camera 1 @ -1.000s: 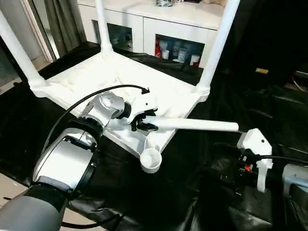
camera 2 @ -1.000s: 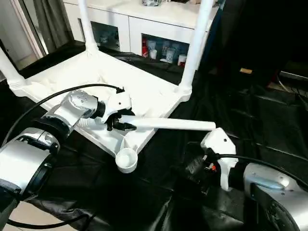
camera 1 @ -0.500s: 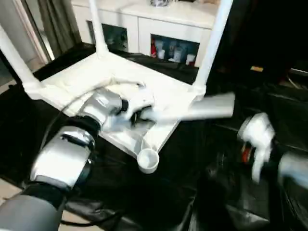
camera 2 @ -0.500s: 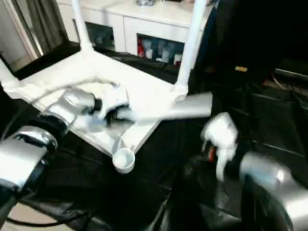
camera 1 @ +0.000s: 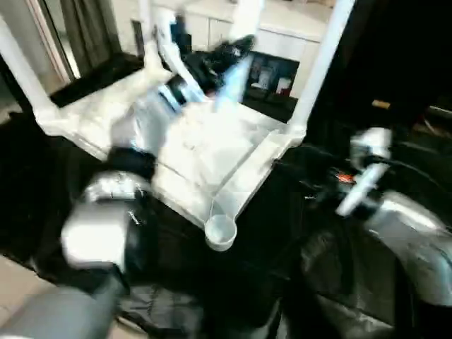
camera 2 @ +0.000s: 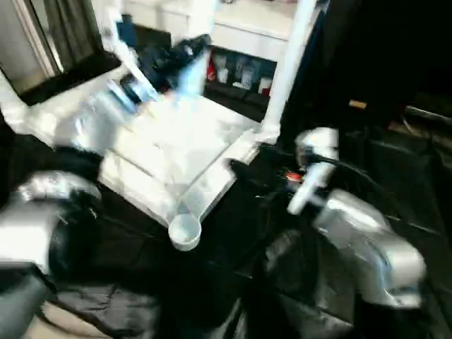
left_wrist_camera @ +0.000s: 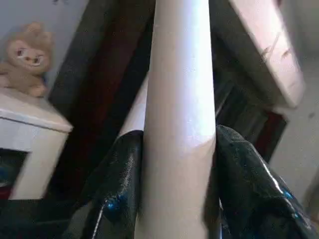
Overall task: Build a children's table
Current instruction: Pick table leg
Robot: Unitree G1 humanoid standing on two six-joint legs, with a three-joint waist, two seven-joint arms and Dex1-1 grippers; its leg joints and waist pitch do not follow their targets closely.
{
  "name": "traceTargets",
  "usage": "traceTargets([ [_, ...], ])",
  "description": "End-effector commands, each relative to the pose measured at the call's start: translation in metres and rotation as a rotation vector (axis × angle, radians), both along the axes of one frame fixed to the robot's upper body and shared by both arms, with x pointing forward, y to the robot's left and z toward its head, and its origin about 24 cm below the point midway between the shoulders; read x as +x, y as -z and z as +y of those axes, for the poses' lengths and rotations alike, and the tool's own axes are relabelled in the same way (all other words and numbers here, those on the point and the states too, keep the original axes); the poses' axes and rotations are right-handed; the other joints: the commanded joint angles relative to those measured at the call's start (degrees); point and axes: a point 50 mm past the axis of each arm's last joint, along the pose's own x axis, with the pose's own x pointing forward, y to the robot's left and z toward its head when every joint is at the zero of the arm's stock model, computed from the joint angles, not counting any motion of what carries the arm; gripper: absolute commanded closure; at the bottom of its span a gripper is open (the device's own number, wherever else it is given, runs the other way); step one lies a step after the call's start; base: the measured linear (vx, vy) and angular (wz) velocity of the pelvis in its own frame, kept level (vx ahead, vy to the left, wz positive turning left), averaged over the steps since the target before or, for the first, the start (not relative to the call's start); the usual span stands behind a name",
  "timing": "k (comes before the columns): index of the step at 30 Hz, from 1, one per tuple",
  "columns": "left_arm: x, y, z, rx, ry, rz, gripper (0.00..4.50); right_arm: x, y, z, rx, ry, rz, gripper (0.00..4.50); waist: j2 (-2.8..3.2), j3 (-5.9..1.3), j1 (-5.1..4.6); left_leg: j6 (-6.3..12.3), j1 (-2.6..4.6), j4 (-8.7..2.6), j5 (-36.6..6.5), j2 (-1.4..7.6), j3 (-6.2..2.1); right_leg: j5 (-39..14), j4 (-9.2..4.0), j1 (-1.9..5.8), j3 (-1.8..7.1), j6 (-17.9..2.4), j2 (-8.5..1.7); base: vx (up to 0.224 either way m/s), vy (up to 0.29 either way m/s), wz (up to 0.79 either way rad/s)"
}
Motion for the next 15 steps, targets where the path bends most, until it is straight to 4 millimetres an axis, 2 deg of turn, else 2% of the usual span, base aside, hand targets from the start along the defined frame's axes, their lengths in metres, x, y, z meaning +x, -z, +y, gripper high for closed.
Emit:
traceTargets([
  [1,-0.011,-0.013,-0.012,-0.044,0.061,-0.037,2.6,0.002,-0.007,0.004,0.035,-0.06,-0.001,0.0,-0.92,-4.86,0.4,3.89,-0.9,-3.45,1.57,0.65,1.15,-2.56,-2.6,4.4,2.48,-15.68,-3.5,0.0,0.0,0.0],
  [2,-0.015,-0.011,-0.016,-0.054,0.082,-0.031,2.6,0.002,-0.009,0.006,0.052,-0.077,-0.002,0.0,-1.24,-4.79,0.39,4.13,-1.0,-3.44,1.97,0.56,1.15,-2.61,-2.66,4.39,2.49,-15.43,-3.4,0.0,0.0,0.0],
  [3,-0.019,-0.01,-0.019,-0.055,0.1,-0.026,2.6,0.003,-0.011,0.007,0.066,-0.091,-0.002,0.0,-1.04,-4.82,0.5,4.5,-0.98,-3.42,2.41,0.53,1.16,-2.49,-2.61,4.36,2.48,-15.27,-3.35,0.0,0.0,0.0],
  [4,-0.026,-0.007,-0.024,-0.043,0.122,-0.026,2.6,0.003,-0.013,0.008,0.089,-0.113,-0.002,0.0,-1.26,-4.8,0.57,4.65,-0.97,-3.4,2.69,0.61,1.17,-2.74,-2.62,4.3,2.5,-14.86,-3.33,0.0,0.0,0.0],
  [6,-0.03,-0.005,-0.027,-0.06,0.141,-0.009,2.6,0.004,-0.015,0.008,0.104,-0.128,0.0,0.0,-1.19,-4.77,0.65,4.61,-0.89,-3.42,2.41,0.69,1.17,-3.47,-2.72,4.16,2.47,-14.65,-3.28,0.0,0.0,0.0],
  [7,-0.034,-0.005,-0.029,-0.059,0.153,-0.006,2.6,0.004,-0.016,0.009,0.11,-0.138,0.003,0.0,-1.46,-4.76,0.6,4.29,-0.9,-3.45,1.81,0.61,1.23,-4.82,-2.97,4.15,2.43,-13.94,-3.15,0.0,0.0,0.0],
  [10,-0.039,-0.004,-0.033,-0.063,0.176,-0.004,2.61,0.005,-0.017,0.01,0.117,-0.155,0.006,0.0,-1.51,-4.72,0.79,3.01,-0.91,-3.62,0.62,0.55,1.14,-7.93,-3.28,4.15,2.44,-12.11,-3.18,0.0,0.0,0.0],
  [11,-0.045,-0.003,-0.036,-0.063,0.179,0.004,2.61,0.006,-0.018,0.015,0.109,-0.177,0.009,0.0,-1.72,-4.75,0.74,2.83,-0.92,-3.59,0.67,0.54,1.16,-8.07,-3.31,4.14,2.45,-11.76,-3.12,0.0,0.0,0.0],
  [15,-0.049,-0.002,-0.037,-0.064,0.182,0.011,2.61,0.007,-0.016,0.022,0.077,-0.196,0.015,0.0,-1.82,-4.78,0.68,2.27,-1.03,-3.58,1.54,0.47,1.04,-8.0,-3.2,4.2,2.42,-10.48,-3.02,0.0,0.0,0.0],
])
